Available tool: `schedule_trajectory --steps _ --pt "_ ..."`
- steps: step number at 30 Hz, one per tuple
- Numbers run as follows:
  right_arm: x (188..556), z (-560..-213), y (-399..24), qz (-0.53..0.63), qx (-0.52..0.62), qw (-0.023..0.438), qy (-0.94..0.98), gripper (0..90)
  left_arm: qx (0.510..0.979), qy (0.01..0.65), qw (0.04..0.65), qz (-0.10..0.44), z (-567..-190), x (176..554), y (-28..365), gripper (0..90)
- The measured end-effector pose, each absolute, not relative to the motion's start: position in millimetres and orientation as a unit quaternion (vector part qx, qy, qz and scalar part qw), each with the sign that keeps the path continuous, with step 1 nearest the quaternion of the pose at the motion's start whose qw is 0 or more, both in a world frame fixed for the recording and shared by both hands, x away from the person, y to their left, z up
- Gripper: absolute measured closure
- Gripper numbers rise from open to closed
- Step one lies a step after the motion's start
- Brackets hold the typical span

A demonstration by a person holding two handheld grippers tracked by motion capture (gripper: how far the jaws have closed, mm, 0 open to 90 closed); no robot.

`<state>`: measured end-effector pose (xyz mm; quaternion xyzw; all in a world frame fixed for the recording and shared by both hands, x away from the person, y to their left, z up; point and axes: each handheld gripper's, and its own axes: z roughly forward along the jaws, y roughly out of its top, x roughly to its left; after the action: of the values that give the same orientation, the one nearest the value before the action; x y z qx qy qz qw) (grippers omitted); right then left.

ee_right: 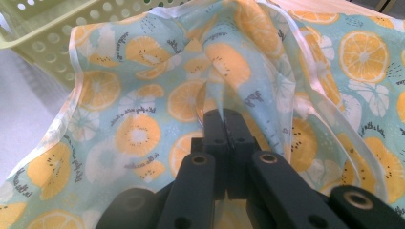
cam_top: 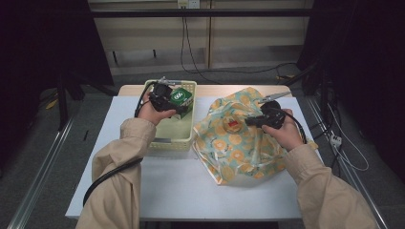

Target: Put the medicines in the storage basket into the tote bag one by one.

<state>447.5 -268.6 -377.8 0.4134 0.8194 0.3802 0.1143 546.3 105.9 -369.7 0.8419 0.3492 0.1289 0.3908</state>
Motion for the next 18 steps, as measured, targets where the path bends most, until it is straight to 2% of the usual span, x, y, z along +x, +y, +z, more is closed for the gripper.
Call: schedule_trajectory --steps 10,18 --pt "448 -377 -272 0.383 0.416 0.11 0.817 90.0 0.838 0.354 0.39 0.143 -380 568 110 7.5" --pt "449 -378 -272 0.383 0.412 0.106 0.82 90.0 0.845 0.356 0.357 0.175 -397 581 108 6.8"
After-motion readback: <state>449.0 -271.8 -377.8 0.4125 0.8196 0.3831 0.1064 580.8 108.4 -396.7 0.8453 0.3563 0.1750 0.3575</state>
